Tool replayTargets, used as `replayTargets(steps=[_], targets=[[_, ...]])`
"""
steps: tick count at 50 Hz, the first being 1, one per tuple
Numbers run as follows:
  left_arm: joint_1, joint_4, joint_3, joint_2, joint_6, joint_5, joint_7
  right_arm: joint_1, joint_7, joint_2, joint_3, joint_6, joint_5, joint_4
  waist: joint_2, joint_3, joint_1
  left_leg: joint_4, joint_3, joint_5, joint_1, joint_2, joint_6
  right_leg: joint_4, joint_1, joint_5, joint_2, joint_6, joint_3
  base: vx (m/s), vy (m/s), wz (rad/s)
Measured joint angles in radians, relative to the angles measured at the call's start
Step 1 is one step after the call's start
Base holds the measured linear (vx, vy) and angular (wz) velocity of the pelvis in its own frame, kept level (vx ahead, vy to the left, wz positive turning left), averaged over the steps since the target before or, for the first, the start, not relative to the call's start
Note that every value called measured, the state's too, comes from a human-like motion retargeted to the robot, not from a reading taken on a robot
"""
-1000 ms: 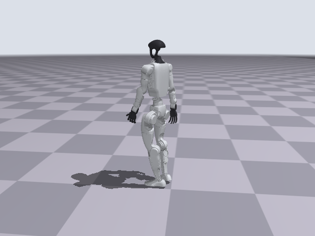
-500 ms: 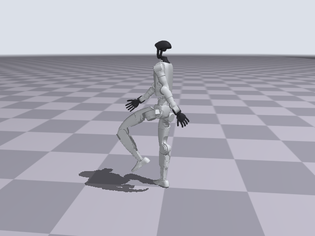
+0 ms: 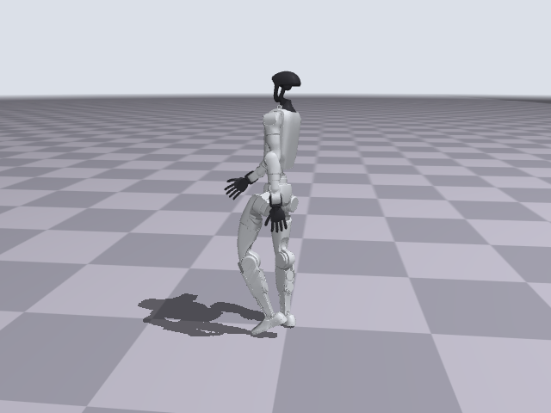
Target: Upper body actions
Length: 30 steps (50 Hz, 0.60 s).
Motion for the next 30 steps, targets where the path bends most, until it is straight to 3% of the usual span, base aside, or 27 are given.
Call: replayTargets(steps=[2, 5, 11, 16, 18, 20, 23, 26, 30], targets=[[-0.015, -0.007, 0.001, 0.012, -0.002, -0.015, 0.017, 0.03, -0.005, -0.006, 0.008, -0.001, -0.015, 0.007, 0.015, -0.022, -0.037, -0.162, -0.014, -0.001, 0.095, -0.037, -0.009, 0.001, 0.0, -0.006, 0.018, 0.004, -0.013, 0.22, 0.02, 0.36], [-0.046, -0.006, -0.003, 0.025, -0.001, -0.04, 0.028, 0.066, -0.001, -0.022, 0.01, -0.003, -0.037, 0.015, 0.043, -0.04, -0.079, -0.379, -0.015, -0.103, 0.204, -0.067, -0.017, 0.006, 0.002, -0.013, 0.052, 0.007, -0.025, 0.23, 0.02, 0.25], [-0.158, 0.046, -0.048, 0.03, 0.006, -0.073, 0.086, 0.15, 0.034, -0.102, -0.054, 0.013, -0.11, 0.0, 0.072, -0.047, -0.177, -0.546, -0.088, -0.186, 0.242, -0.099, 0.06, 0.035, 0.002, -0.036, 0.058, 0.037, -0.093, 0.23, 0.02, 0.67], [-0.282, 0.093, -0.113, 0.023, 0.007, -0.071, 0.117, 0.259, 0.039, -0.154, -0.164, 0.032, -0.118, 0.006, 0.045, 0.018, -0.195, -0.528, -0.122, -0.192, 0.244, -0.104, 0.093, 0.177, -0.03, -0.025, 0.01, 0.066, -0.131, 0.23, -0.08, 0.32], [-0.307, 0.083, -0.151, 0.01, 0.0, -0.086, 0.104, 0.311, 0.019, -0.17, -0.215, 0.033, -0.102, 0.038, 0.031, 0.045, -0.178, -0.52, -0.115, -0.197, 0.258, -0.1, 0.104, 0.279, -0.059, 0.063, -0.016, 0.07, -0.145, 0.34, -0.08, -0.24], [-0.337, 0.062, -0.167, -0.015, -0.001, -0.138, 0.068, 0.354, 0.012, -0.189, -0.26, 0.043, -0.096, 0.082, 0.039, 0.063, -0.166, -0.519, -0.1, -0.199, 0.257, -0.077, 0.114, 0.457, -0.146, 0.229, -0.066, 0.09, -0.154, 0.18, -0.03, -0.6], [-0.394, 0.028, -0.106, -0.07, -0.032, -0.279, 0.051, 0.416, 0.005, -0.235, -0.282, 0.066, -0.111, 0.143, 0.049, 0.087, -0.167, -0.521, -0.044, -0.196, 0.243, -0.055, 0.127, 0.748, -0.364, 0.415, -0.09, 0.065, -0.039, 0.01, 0.04, -0.92], [-0.498, -0.043, -0.115, -0.084, -0.064, -0.429, 0.049, 0.469, -0.018, -0.289, -0.289, 0.073, -0.159, 0.196, 0.065, 0.162, -0.25, -0.513, -0.034, -0.192, 0.247, -0.057, 0.152, 1.085, -0.562, 0.33, -0.185, -0.017, -0.046, -0.17, 0.16, -0.1], [-0.649, -0.221, -0.146, -0.091, -0.101, -0.366, 0.102, 0.53, -0.06, -0.361, -0.329, 0.135, -0.23, 0.308, 0.069, 0.266, -0.415, -0.524, -0.101, -0.172, 0.28, -0.076, 0.186, 1.4, -0.805, 0.237, -0.263, -0.073, -0.022, -0.14, 0.19, 0.93]])
